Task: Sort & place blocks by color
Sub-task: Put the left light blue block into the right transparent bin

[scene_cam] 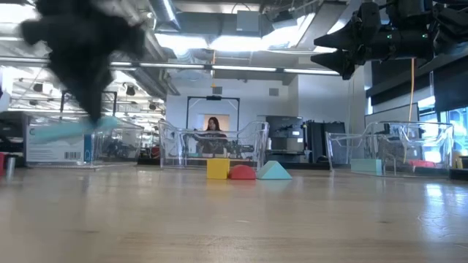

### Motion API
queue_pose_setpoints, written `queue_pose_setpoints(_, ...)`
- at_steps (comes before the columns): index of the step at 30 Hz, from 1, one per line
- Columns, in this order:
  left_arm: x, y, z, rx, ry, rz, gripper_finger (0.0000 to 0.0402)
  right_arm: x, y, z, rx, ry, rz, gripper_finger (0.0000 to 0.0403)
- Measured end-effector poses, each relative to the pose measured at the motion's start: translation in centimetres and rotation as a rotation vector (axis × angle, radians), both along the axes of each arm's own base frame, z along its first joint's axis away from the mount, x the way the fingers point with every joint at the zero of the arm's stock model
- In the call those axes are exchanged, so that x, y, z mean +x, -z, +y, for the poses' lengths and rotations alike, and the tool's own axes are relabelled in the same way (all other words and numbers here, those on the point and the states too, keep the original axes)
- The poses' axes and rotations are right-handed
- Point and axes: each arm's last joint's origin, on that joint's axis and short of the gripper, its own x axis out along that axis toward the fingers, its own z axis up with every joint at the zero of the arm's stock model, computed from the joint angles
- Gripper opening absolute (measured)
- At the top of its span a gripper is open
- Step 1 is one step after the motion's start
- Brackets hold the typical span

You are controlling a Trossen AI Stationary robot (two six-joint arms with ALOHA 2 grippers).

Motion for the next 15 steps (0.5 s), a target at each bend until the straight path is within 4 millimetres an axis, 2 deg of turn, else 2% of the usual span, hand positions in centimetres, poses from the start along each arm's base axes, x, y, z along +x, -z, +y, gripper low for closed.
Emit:
queue_pose_setpoints(4, 1.4, -3.6, 1.8, 0.123, 0.135, -0.230, 0.0111, 0.0, 0.0, 0.0, 0.001, -0.001, 0.000, 0.0281)
queue_pose_setpoints(9, 2.1, -7.2, 5.1, 0.283, 0.255, -0.451, 0.0110, 0.0, 0.1, 0.0, 0.006, -0.002, 0.006, 0.0281)
queue_pose_setpoints(12, 1.8, -8.1, 7.4, 0.337, 0.274, -0.588, 0.0110, 0.0, 0.3, 0.0, 0.020, -0.002, 0.031, 0.0281)
queue_pose_setpoints(15, 0.8, -7.8, 9.6, 0.345, 0.285, -0.694, 0.0110, 0.0, 0.6, 0.0, 0.035, 0.011, 0.056, 0.0281)
